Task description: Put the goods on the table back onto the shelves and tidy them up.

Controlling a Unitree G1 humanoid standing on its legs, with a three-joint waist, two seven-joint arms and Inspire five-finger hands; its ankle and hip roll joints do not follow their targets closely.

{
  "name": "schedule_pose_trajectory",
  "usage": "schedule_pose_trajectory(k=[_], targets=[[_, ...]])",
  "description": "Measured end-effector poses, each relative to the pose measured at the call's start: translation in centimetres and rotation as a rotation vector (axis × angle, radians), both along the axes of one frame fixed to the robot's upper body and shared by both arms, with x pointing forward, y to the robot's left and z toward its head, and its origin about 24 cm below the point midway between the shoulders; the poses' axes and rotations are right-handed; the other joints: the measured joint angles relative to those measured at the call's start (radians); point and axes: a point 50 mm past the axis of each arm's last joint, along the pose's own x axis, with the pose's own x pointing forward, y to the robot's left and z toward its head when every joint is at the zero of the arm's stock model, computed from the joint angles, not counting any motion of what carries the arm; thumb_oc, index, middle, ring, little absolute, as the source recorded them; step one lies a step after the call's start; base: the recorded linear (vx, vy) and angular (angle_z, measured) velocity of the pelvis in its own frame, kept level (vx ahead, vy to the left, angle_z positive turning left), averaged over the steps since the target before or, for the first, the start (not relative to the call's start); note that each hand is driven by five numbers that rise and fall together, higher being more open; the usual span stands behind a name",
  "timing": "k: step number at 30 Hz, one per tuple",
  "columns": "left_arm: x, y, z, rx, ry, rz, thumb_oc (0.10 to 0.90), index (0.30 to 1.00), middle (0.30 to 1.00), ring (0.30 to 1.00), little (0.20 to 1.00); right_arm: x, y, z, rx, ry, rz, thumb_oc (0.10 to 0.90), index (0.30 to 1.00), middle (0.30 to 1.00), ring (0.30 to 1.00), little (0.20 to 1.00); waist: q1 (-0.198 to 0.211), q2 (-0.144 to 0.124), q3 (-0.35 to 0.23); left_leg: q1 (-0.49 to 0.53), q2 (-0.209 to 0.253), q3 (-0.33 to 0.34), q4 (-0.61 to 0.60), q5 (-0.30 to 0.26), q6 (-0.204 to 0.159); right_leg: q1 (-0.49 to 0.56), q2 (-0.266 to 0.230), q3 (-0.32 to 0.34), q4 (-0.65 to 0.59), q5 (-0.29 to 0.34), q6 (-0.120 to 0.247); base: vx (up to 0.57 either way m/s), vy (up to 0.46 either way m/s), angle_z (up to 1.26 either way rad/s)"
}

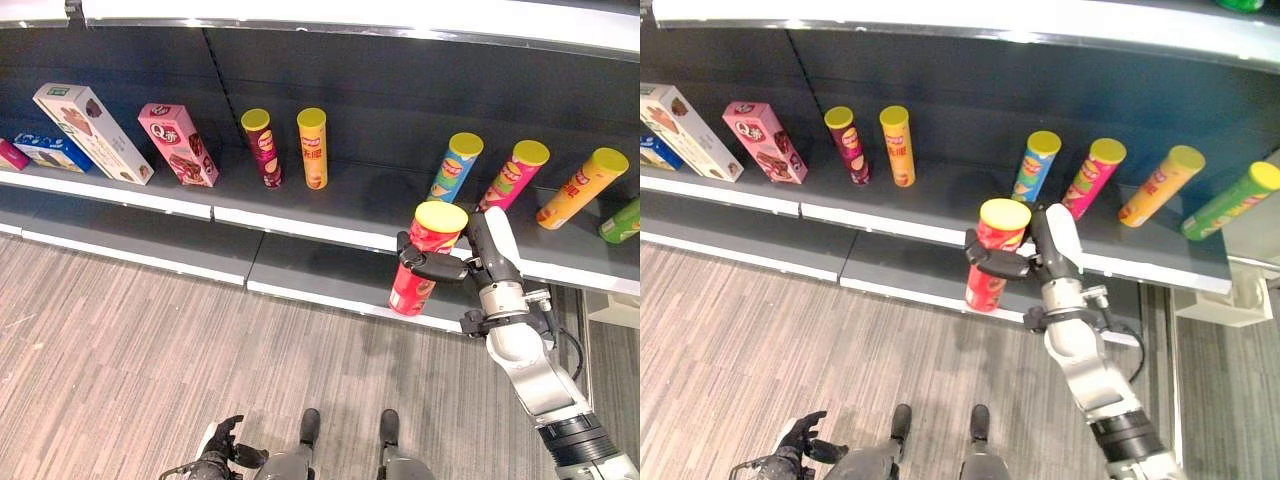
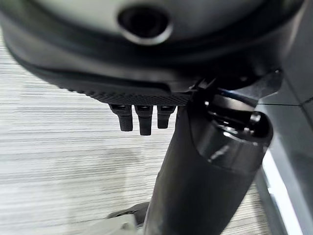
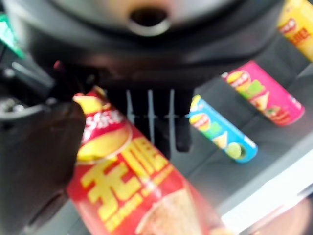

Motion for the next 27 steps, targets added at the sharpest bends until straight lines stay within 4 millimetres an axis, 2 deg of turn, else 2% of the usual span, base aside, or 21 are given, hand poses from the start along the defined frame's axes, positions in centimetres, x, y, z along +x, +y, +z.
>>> schedule_pose_trajectory(k=[2, 4, 5, 6, 8, 9, 10, 13, 17, 20, 22, 27], targets=[[0.0, -0.1, 0.0, -0.004, -0.002, 0.004, 0.8, 0.9, 0.9, 0.9, 0.9, 0.5, -0.1, 0.7, -0.003, -0.039, -0.025, 0.4, 0.3, 0.3, 0.3, 0.3, -0.002, 0.002, 0.002, -0.017, 0.001, -0.025, 0.0, 0.006, -0.008, -0.002, 0.0, -0.036, 0.0, -0.006, -0.003, -0.01, -0.127, 0.49], [-0.3, -0.1, -0.1, -0.012, 0.005, 0.01, 0.8, 0.9, 0.9, 0.9, 0.9, 1.4, -0.2, 1.6, -0.019, -0.088, -0.064, 0.4, 0.3, 0.3, 0.3, 0.3, 0.028, 0.016, 0.008, -0.039, -0.001, -0.062, 0.008, 0.023, -0.021, -0.004, 0.002, -0.068, 0.0, -0.013, -0.001, -0.03, -0.135, 0.51], [-0.2, -0.4, -0.1, -0.016, 0.0, -0.006, 0.8, 0.9, 0.9, 0.9, 0.9, 2.0, -0.5, 2.3, -0.029, -0.115, -0.089, 0.4, 0.3, 0.3, 0.3, 0.3, 0.034, 0.028, 0.015, -0.049, -0.003, -0.081, 0.006, 0.029, -0.024, -0.004, 0.004, -0.092, 0.0, -0.016, -0.002, -0.03, -0.1, 0.77], [0.1, -0.9, 0.0, -0.022, -0.011, -0.038, 0.8, 0.9, 0.9, 0.9, 0.9, 2.9, -0.9, 4.0, -0.05, -0.175, -0.134, 0.4, 0.3, 0.3, 0.3, 0.3, 0.049, 0.057, 0.03, -0.073, -0.008, -0.119, 0.006, 0.039, -0.028, -0.009, -0.003, -0.127, 0.0, -0.021, -0.004, -0.01, -0.095, 0.78], [0.4, -1.4, 0.1, -0.029, -0.022, -0.064, 0.8, 0.9, 0.9, 0.9, 0.9, 3.6, -1.3, 5.8, -0.066, -0.25, -0.187, 0.4, 0.3, 0.3, 0.3, 0.3, 0.075, 0.09, 0.046, -0.091, -0.009, -0.143, 0.006, 0.043, -0.04, -0.02, -0.004, -0.16, 0.0, -0.023, -0.007, 0.0, -0.076, 0.67], [0.3, -1.5, 0.1, -0.029, -0.021, -0.07, 0.8, 0.9, 0.9, 0.9, 0.9, 4.0, -2.1, 6.7, -0.091, -0.291, -0.24, 0.4, 0.3, 0.3, 0.3, 0.3, 0.114, 0.115, 0.059, -0.102, -0.012, -0.169, 0.006, 0.051, -0.042, -0.02, -0.004, -0.179, 0.0, -0.029, -0.009, 0.02, -0.062, 0.75], [0.0, -1.3, 0.0, -0.024, -0.013, -0.069, 0.8, 0.9, 0.9, 0.9, 0.9, 4.7, -2.9, 7.2, -0.106, -0.3, -0.299, 0.4, 0.3, 0.3, 0.3, 0.3, 0.124, 0.122, 0.061, -0.117, -0.02, -0.187, 0.007, 0.061, -0.042, -0.021, -0.009, -0.18, 0.0, -0.04, -0.004, 0.02, -0.05, 0.65], [0.2, -1.3, 0.1, -0.022, -0.018, -0.08, 0.8, 0.9, 0.9, 0.9, 0.9, 4.9, -4.8, 7.6, -0.084, -0.334, -0.424, 0.4, 0.3, 0.3, 0.3, 0.3, 0.142, 0.125, 0.065, -0.129, -0.034, -0.205, 0.007, 0.062, -0.043, -0.022, -0.021, -0.18, 0.0, -0.055, 0.008, 0.0, -0.014, 0.31], [1.3, -2.0, 0.5, -0.033, -0.063, -0.122, 0.8, 0.9, 0.9, 0.9, 0.9, 5.2, -6.9, 9.7, -0.041, -0.414, -0.564, 0.4, 0.3, 0.3, 0.3, 0.3, 0.142, 0.14, 0.097, -0.142, -0.05, -0.207, 0.007, 0.063, -0.041, -0.033, -0.032, -0.18, 0.0, -0.057, 0.013, 0.0, -0.001, 0.03], [2.1, -2.1, 0.9, -0.036, -0.098, -0.132, 0.8, 0.9, 0.9, 0.9, 0.9, 4.3, -8.6, 10.9, -0.049, -0.48, -0.649, 0.4, 0.3, 0.3, 0.3, 0.3, 0.141, 0.152, 0.11, -0.158, -0.062, -0.206, 0.007, 0.064, -0.041, -0.047, -0.043, -0.181, 0.0, -0.06, 0.022, 0.0, -0.014, 0.02], [3.0, -2.3, 1.3, -0.039, -0.135, -0.142, 0.8, 0.9, 0.9, 0.9, 0.9, 3.7, -10.0, 12.1, -0.046, -0.529, -0.719, 0.4, 0.3, 0.3, 0.3, 0.3, 0.142, 0.169, 0.121, -0.165, -0.065, -0.209, 0.007, 0.064, -0.041, -0.05, -0.046, -0.185, 0.001, -0.061, 0.023, 0.0, -0.01, 0.07], [3.9, -2.2, 1.9, -0.047, -0.177, -0.136, 0.8, 0.9, 0.9, 0.9, 0.9, 3.7, -11.0, 13.7, 0.018, -0.579, -0.788, 0.4, 0.3, 0.3, 0.3, 0.3, 0.14, 0.186, 0.132, -0.179, -0.066, -0.204, 0.007, 0.064, -0.041, -0.066, -0.049, -0.183, 0.001, -0.062, 0.025, -0.01, -0.009, 0.0]])
